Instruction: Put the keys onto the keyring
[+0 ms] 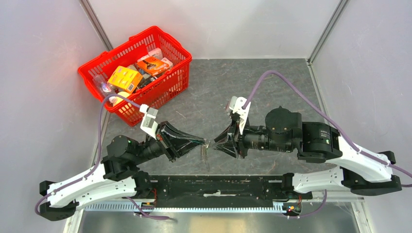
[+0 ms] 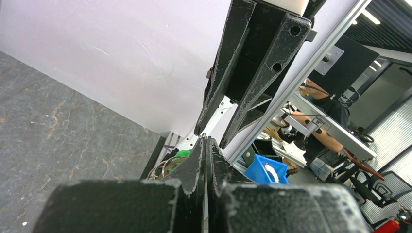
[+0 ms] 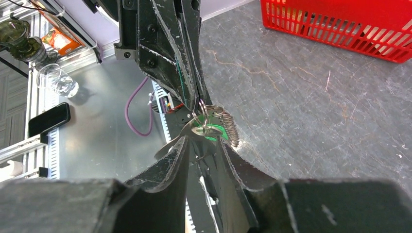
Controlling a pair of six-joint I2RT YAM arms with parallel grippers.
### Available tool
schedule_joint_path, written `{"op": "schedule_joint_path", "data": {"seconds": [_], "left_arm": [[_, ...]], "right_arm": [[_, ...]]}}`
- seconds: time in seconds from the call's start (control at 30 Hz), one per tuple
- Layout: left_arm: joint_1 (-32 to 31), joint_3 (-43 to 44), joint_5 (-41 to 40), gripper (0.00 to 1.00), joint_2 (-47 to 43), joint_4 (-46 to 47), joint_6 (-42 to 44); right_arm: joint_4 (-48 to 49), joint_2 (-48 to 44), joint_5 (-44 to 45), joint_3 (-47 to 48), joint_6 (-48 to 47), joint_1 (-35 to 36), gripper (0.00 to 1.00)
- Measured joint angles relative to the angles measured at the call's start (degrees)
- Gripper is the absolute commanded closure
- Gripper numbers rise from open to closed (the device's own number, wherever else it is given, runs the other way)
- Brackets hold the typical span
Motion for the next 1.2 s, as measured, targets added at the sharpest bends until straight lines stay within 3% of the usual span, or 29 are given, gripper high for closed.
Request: {"op": "schedule_joint_path", "data": {"seconds": [0.57,0.77,1.2], "left_arm": [[0.0,-0.6,-1.4,0.98,-0.6,-0.2,-0.6],[0.0,-0.6,-1.4,0.98,-0.6,-0.2,-0.6],[0.0,-1.8,-1.9,0.98,-0.6,1.5,-1.4]], "right_arm": [[0.7,2.5,0.3,0.0,-1.5,0.0,0.82],[0.7,2.7,0.3,0.0,-2.1,0.0,1.00],[0.5,3.1,1.0,0.0,-2.5,0.3,1.00]]}}
